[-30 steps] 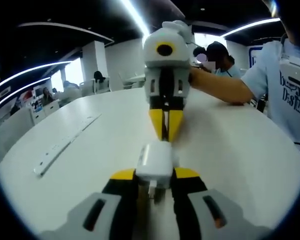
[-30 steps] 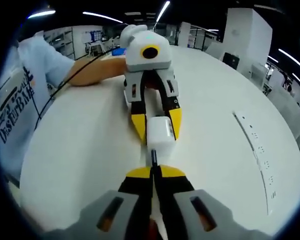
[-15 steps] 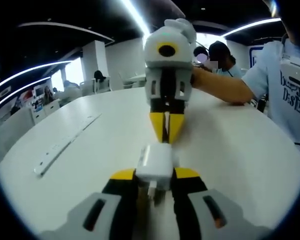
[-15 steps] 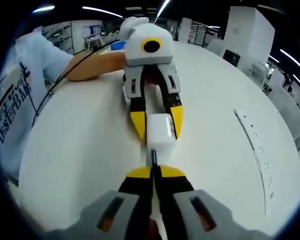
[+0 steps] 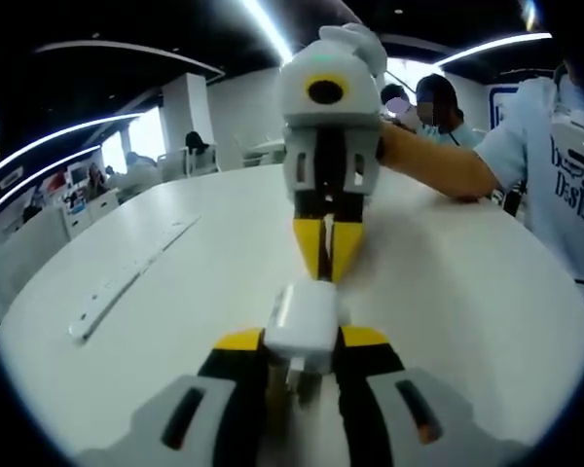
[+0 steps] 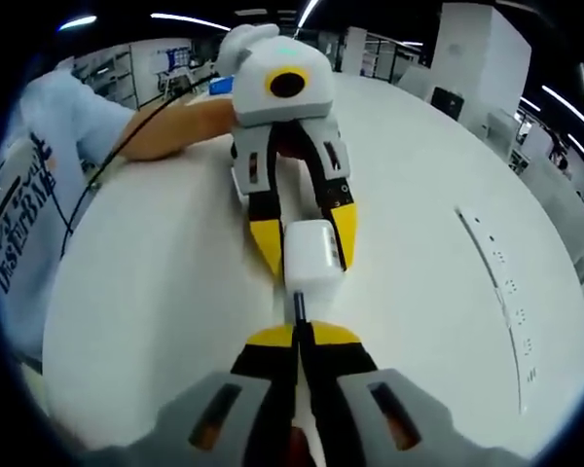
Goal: Plug the desk Type‑C cable into the charger adapter.
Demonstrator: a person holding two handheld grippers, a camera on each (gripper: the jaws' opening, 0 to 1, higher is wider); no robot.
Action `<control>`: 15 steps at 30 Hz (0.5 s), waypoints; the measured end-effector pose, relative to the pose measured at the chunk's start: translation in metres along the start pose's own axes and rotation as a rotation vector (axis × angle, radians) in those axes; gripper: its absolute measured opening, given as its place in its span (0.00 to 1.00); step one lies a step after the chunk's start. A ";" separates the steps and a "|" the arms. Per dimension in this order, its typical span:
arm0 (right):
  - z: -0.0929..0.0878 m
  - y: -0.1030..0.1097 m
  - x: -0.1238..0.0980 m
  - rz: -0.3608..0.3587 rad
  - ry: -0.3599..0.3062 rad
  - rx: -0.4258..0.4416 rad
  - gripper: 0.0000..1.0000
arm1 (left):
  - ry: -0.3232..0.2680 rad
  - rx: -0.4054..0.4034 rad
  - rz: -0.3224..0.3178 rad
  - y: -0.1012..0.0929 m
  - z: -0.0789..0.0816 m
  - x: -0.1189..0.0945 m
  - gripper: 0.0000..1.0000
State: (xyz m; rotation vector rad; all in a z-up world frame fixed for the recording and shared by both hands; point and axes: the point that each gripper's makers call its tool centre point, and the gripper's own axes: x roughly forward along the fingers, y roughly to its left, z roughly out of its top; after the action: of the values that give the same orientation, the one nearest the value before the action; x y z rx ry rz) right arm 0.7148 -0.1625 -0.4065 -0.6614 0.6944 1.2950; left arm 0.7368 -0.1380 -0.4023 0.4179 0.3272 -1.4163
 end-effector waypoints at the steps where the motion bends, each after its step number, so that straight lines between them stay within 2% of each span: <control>1: 0.000 0.000 0.000 -0.001 0.001 0.001 0.04 | -0.001 0.002 0.000 0.000 0.000 0.000 0.27; 15: 0.000 0.001 0.004 -0.004 0.000 0.008 0.03 | 0.001 -0.007 0.000 -0.002 0.001 0.000 0.27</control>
State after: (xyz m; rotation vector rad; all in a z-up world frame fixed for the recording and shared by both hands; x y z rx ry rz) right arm 0.7144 -0.1593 -0.4098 -0.6555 0.6978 1.2881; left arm 0.7344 -0.1383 -0.4018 0.4128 0.3329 -1.4147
